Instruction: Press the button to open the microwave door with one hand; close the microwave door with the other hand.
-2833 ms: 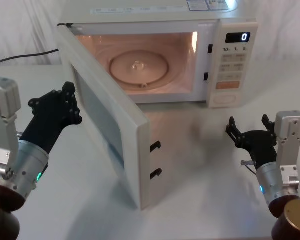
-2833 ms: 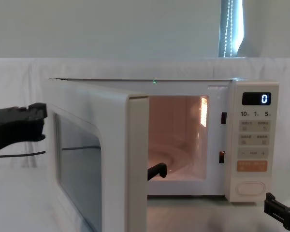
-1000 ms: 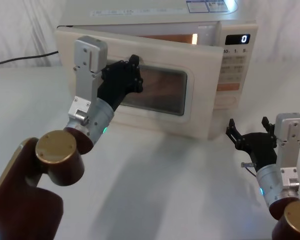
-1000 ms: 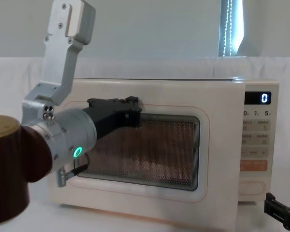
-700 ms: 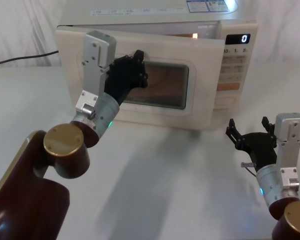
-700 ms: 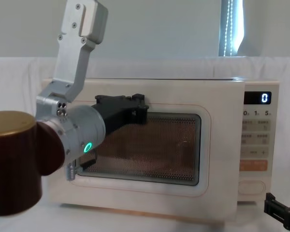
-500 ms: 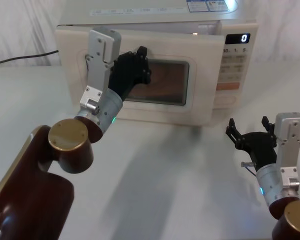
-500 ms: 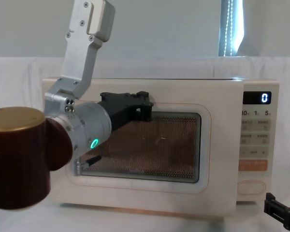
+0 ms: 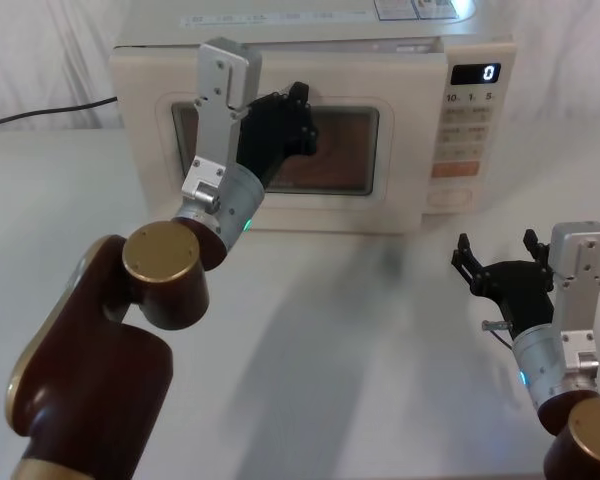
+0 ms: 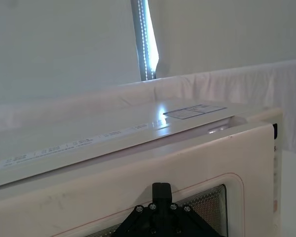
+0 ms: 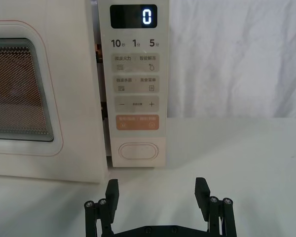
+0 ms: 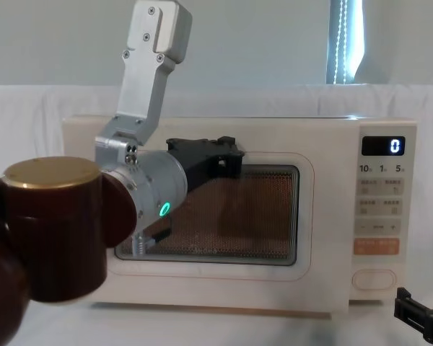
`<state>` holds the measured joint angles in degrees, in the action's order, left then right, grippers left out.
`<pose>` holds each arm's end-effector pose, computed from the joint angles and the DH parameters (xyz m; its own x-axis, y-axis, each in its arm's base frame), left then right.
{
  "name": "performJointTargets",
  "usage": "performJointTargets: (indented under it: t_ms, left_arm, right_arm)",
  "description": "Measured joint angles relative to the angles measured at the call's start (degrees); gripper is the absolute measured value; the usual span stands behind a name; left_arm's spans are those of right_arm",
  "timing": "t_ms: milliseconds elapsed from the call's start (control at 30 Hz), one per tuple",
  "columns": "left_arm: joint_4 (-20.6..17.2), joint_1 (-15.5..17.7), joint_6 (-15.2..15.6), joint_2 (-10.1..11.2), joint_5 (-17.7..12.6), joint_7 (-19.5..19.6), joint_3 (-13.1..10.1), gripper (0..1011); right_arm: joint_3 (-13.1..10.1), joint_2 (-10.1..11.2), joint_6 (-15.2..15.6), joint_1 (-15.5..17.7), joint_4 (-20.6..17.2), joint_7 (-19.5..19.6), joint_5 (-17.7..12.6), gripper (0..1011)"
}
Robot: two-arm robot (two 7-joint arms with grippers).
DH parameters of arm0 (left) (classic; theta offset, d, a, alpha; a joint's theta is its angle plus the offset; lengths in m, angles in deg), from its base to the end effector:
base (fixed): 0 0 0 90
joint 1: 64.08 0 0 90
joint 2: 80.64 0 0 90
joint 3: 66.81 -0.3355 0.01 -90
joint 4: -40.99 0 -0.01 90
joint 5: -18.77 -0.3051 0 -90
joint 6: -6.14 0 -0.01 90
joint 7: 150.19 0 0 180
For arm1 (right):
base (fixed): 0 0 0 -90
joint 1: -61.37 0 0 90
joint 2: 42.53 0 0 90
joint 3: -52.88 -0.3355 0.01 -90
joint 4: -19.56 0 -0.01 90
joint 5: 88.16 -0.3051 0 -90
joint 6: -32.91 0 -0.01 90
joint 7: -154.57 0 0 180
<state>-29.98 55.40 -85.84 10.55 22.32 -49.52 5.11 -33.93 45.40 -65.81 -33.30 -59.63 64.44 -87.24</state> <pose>0.4733 -0.0852 -0.2485 0.4411 0.8861 0.1420 -0.8724 0.4605 -0.1635 0.3490 0.0323 -0.3748 0.0624 -0.9979 -0.0153 0.9970 0.0616 0.0470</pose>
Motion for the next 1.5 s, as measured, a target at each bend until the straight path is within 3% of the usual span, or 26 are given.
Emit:
performJointTargets:
  t_ms: [600,1500]
  left_arm:
    - [4.25,2.21,-1.30,-2.12,0.18,-0.57,0.58,0]
    - [7.20,4.48,-1.59,-2.73,0.44,0.54,0.51,0]
  right_arm:
    - [0.00,0.00,0.00,0.00,0.00,0.00,0.00,1000]
    - [0.00,0.00,0.00,0.00,0.00,0.00,0.00,1000]
